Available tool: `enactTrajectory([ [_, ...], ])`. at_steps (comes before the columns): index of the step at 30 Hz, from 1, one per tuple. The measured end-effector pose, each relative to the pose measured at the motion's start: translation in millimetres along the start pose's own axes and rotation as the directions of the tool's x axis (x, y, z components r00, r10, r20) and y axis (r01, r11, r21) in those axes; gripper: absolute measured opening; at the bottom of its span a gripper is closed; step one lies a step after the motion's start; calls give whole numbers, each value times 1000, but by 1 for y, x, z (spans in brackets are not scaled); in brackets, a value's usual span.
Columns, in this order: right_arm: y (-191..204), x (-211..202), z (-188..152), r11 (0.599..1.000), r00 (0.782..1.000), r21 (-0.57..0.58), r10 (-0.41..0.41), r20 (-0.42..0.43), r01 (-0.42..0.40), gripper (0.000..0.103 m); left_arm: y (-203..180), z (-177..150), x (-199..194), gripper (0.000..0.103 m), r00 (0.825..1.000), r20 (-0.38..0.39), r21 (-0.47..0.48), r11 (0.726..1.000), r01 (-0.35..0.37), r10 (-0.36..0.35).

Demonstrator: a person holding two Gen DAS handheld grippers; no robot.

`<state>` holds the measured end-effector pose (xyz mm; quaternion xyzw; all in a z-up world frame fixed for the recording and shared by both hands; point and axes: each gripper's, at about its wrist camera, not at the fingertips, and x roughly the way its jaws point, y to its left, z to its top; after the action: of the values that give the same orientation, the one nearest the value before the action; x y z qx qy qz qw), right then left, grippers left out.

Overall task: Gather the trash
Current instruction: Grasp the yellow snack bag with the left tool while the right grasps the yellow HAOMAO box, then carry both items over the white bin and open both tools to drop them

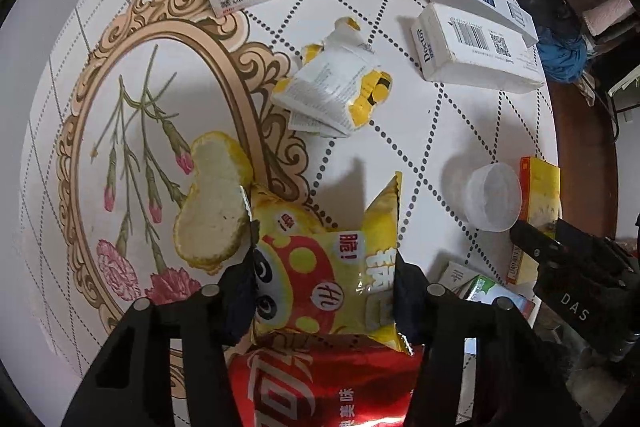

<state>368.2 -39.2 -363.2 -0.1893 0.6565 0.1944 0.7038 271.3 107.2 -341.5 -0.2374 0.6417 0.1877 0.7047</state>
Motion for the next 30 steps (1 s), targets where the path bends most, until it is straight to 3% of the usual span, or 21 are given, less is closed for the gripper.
enactTrajectory([
  [8,-5,-15,-14,998,997,20,55,56,-56,58,-5,-7,-27,50,997,69,26,999,-47,45],
  [17,-1,-62,-37,998,980,-15,56,190,-54,58,-4,-29,-82,50,972,214,68,991,-115,98],
  [22,-10,-94,-43,997,963,-16,71,260,-69,58,15,-33,-102,50,952,292,78,989,-123,96],
  [30,-47,-151,-61,991,918,14,119,378,-134,58,-18,-52,-155,50,915,403,121,989,-83,27],
])
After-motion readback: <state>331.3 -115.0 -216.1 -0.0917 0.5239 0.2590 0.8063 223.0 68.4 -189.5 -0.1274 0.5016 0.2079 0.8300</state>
